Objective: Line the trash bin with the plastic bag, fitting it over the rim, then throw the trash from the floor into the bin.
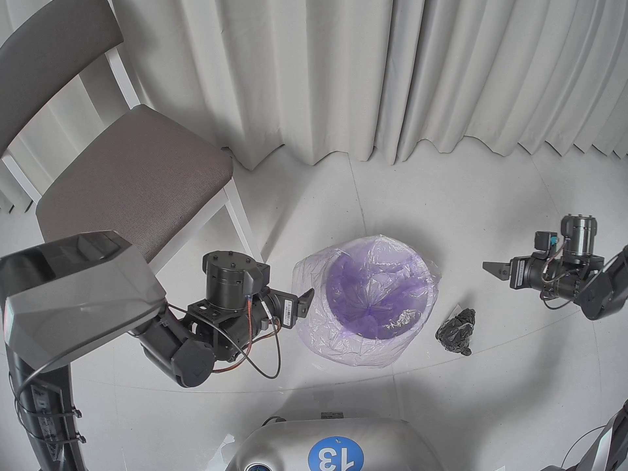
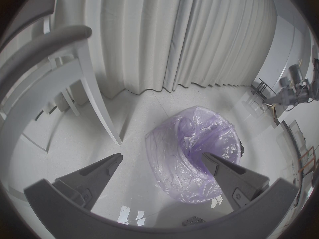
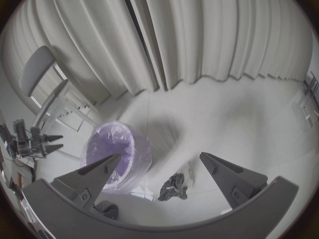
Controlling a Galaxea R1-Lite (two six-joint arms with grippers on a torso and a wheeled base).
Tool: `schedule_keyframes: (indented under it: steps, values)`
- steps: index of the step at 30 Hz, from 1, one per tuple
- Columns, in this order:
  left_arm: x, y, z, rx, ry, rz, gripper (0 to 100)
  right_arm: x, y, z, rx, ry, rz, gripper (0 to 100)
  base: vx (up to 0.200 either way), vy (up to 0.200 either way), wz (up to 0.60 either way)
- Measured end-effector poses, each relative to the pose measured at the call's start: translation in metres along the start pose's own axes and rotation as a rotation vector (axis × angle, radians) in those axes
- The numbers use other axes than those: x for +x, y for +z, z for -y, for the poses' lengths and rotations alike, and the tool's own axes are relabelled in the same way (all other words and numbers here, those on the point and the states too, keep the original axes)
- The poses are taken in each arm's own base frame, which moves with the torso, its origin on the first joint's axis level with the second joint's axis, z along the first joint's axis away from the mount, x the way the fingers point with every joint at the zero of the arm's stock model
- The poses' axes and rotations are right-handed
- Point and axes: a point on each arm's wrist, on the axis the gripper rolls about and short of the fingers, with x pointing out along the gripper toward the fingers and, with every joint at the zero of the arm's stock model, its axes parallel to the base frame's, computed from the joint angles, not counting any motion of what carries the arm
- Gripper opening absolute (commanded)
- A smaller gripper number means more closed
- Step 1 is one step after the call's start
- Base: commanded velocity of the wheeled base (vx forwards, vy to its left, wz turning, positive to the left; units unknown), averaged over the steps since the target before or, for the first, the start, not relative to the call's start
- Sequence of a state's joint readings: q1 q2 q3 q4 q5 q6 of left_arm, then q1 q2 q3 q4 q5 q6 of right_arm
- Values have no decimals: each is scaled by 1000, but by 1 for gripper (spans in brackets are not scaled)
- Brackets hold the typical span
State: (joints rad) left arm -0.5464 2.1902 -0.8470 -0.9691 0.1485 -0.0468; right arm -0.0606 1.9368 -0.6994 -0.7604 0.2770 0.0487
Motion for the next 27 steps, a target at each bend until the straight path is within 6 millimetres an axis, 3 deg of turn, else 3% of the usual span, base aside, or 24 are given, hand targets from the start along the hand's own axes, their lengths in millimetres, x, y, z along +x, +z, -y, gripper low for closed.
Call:
schedule_keyframes:
  steps: [7, 13, 20, 27]
  values:
    - [44, -11, 1, 7, -20, -84, 100, -52, -15, 8, -7, -49, 131, 100, 0, 0, 0]
    - [78, -18, -23, 0, -13, -111, 100, -81, -29, 9, -1, -84, 168, 100, 0, 0, 0]
    - [102, -24, -41, -15, -23, -157, 100, -88, -31, -2, -20, -63, 186, 100, 0, 0, 0]
    - [127, -4, -43, 35, -27, -160, 100, -84, -27, -15, -47, -24, 194, 100, 0, 0, 0]
